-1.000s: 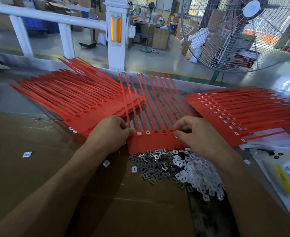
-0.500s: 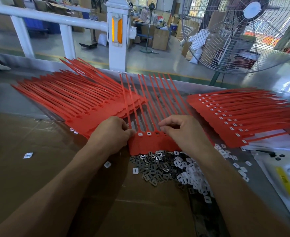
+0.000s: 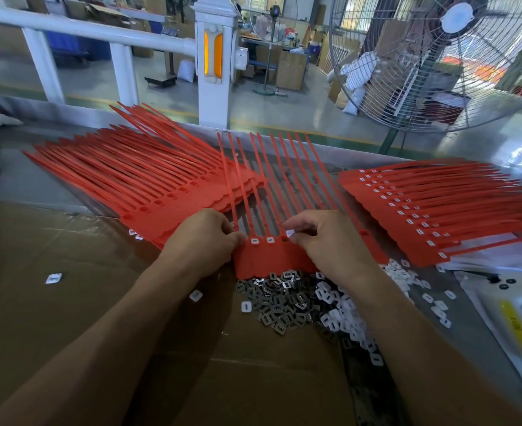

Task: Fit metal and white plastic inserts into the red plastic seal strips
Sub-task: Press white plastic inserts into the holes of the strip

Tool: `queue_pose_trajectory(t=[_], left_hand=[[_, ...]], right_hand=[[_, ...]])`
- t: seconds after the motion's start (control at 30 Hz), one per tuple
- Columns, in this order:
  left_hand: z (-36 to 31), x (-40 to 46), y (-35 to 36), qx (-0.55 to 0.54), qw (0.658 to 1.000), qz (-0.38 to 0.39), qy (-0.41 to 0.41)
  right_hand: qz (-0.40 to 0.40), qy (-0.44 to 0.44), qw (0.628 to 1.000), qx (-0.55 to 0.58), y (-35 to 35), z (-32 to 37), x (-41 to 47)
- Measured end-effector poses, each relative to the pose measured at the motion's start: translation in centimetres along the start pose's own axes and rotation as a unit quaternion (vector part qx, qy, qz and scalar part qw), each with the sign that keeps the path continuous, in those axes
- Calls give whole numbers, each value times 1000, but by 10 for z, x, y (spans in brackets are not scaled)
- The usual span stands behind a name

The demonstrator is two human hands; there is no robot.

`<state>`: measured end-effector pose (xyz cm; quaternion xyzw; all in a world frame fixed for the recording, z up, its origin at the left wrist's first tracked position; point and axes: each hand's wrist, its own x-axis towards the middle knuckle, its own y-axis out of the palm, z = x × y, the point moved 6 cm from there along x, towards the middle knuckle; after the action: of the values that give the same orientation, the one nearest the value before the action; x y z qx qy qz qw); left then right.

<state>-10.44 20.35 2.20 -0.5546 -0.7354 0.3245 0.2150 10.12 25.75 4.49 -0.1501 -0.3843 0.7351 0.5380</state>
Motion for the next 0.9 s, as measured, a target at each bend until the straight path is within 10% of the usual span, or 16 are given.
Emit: queue_pose_trajectory(t=[0.9], left_hand=[[-7,-8,-12,-21,998,-62,20]], right_hand=[[-1,-25,991,131,0,19,-14]])
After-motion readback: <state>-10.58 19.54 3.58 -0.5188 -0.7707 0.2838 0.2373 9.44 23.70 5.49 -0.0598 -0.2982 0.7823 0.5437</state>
